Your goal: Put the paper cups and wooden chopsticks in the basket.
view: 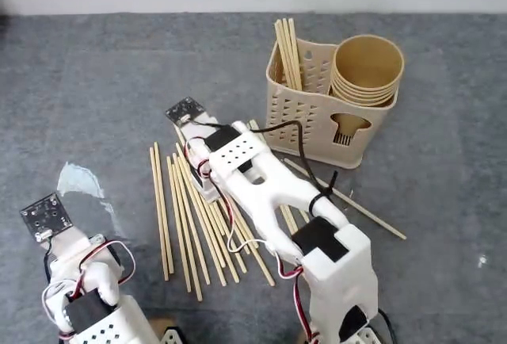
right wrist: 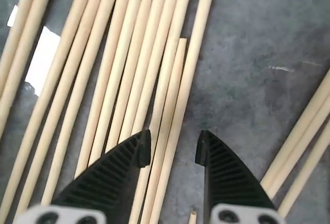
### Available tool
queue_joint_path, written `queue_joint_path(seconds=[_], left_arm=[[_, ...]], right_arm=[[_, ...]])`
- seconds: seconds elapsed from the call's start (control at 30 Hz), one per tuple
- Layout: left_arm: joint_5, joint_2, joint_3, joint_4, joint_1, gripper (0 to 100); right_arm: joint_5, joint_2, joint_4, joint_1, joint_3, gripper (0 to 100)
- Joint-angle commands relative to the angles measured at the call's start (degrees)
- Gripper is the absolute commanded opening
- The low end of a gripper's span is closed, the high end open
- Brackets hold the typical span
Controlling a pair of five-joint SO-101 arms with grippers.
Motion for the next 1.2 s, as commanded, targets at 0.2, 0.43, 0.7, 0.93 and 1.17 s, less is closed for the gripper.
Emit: queue_joint_path(seconds=[0.2,0.43,0.7,0.93,1.17], left_arm=[[0.35,-1.05,-0.48,-1.23,0.0,2],[0.35,-1.05,-0.48,-1.32,0.0,2],[0.26,-1.05,-0.92,-3.78,3.87,2],[0.35,-1.05,-5.67,-4.84,6.68,2],[0.35,-1.05,-6.9,-4.84,21.54,2]], right_arm=[[-0.62,-0.75,-0.13,-0.66,-3.52,15.5],[-0.7,-6.46,5.85,-1.54,-3.34,15.5],[-0.7,-9.01,9.8,-1.19,-3.16,15.5],[-0.7,-13.23,15.34,-1.1,-3.25,15.4],[-0.7,-19.91,22.64,-0.66,-3.08,15.4]])
